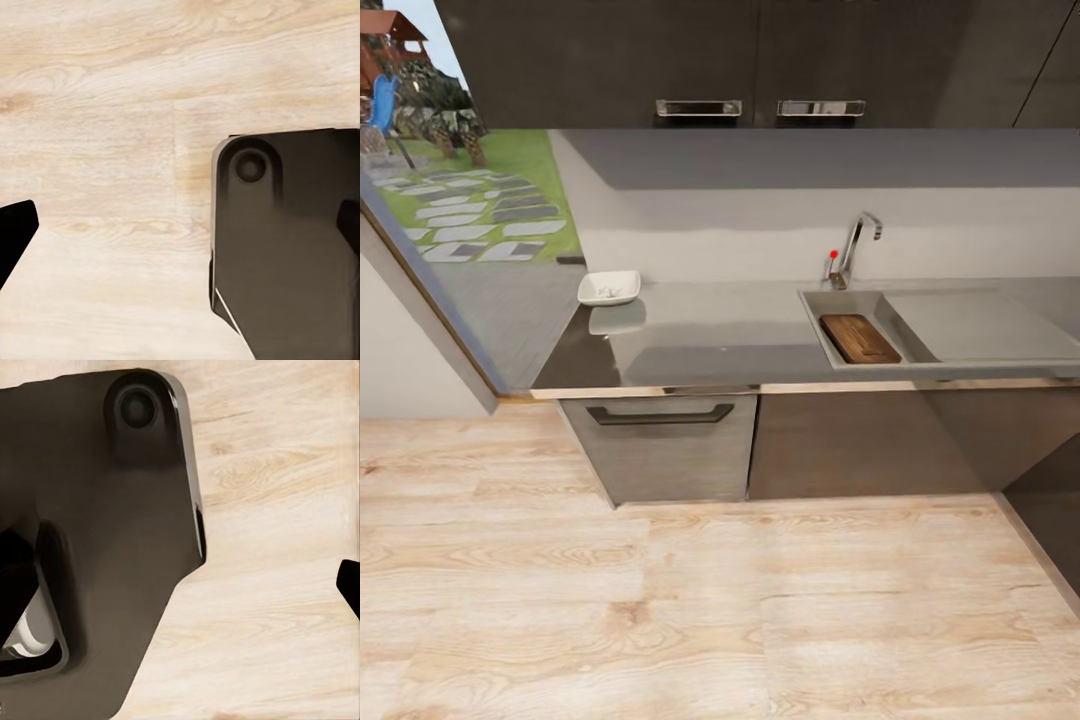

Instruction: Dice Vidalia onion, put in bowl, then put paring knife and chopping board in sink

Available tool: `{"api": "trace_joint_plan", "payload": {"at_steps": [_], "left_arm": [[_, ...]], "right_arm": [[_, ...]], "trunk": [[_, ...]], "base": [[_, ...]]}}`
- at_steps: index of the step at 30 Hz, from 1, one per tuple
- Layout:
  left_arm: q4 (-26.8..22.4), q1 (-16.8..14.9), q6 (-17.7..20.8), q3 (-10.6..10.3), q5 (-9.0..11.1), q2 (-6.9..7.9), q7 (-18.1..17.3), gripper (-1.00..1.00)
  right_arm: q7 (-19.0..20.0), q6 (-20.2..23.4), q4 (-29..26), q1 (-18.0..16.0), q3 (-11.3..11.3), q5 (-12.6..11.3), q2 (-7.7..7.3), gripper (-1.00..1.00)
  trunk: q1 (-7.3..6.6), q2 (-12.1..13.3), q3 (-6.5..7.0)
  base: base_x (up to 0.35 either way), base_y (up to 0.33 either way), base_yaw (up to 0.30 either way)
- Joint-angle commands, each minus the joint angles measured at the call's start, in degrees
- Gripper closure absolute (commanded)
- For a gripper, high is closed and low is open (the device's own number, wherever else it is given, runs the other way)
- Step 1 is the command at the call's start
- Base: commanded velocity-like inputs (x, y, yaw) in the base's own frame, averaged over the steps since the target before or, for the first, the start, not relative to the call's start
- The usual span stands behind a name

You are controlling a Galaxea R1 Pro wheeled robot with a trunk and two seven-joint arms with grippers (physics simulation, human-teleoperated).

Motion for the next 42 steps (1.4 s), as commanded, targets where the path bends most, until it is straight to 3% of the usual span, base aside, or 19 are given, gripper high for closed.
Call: {"api": "trace_joint_plan", "payload": {"at_steps": [1,8,42], "left_arm": [[-0.1,0.0,-0.1,-0.5,0.4,0.06,0.3,-1.00],[0.1,0.0,-0.1,-0.5,0.4,-0.01,0.3,-1.00],[0.7,0.0,0.0,-0.6,0.4,-0.46,0.3,-1.00]], "right_arm": [[0.5,-0.1,-0.1,0.0,-0.5,-0.7,0.01,-1.00],[0.5,-0.3,-0.1,0.0,-0.4,-1.9,0.27,-1.00],[0.4,-0.8,0.0,0.1,-0.3,-1.9,0.48,-1.00]], "trunk": [[0.04,-0.1,0.01],[0.04,-0.1,0.37],[0.04,-0.1,3.11]], "base": [[0.000,0.000,0.000],[0.000,0.000,-0.048],[0.000,0.000,0.000]]}}
